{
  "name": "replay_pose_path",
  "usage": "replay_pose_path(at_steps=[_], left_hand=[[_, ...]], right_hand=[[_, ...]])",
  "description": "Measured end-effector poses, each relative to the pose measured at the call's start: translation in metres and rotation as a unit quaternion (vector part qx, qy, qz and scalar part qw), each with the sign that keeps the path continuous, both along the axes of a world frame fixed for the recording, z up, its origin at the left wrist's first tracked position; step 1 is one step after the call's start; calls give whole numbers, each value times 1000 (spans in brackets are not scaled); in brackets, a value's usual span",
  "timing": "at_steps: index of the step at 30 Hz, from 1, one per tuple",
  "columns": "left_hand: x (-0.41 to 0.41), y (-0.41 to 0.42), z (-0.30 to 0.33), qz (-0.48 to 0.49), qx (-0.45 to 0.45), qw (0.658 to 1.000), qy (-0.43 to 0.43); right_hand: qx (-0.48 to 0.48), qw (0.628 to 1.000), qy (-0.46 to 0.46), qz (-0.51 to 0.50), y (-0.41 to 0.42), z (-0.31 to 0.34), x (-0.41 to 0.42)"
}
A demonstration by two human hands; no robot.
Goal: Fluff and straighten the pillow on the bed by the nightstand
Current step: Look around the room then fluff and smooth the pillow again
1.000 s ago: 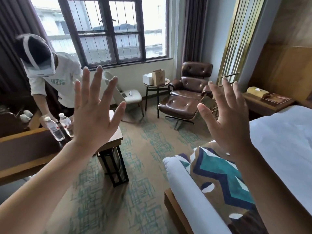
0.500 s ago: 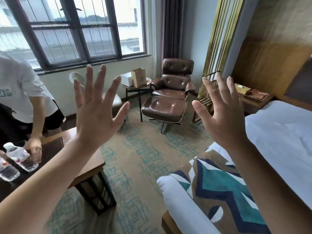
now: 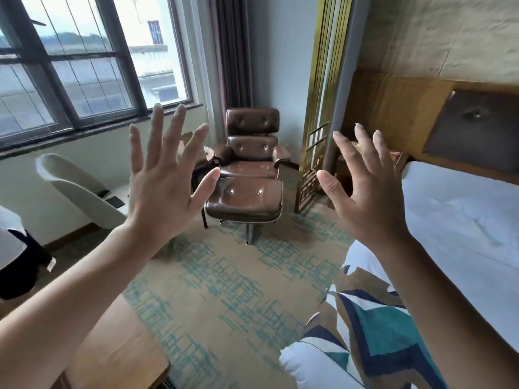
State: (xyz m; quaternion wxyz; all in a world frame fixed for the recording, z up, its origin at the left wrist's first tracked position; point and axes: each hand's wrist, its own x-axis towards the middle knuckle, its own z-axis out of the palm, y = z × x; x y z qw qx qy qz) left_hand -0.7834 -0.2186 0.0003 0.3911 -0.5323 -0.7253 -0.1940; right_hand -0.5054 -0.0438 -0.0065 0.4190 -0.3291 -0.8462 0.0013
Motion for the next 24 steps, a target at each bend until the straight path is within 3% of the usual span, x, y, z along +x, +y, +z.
replay_pose_path(at_steps=[13, 24], left_hand=[[-114, 158, -20, -75, 14, 997, -3], [-182, 327, 1, -141, 29, 990, 14]], right_hand=[[17, 997, 15, -70, 125, -13, -92], [15, 991, 30, -127, 249, -2, -134]])
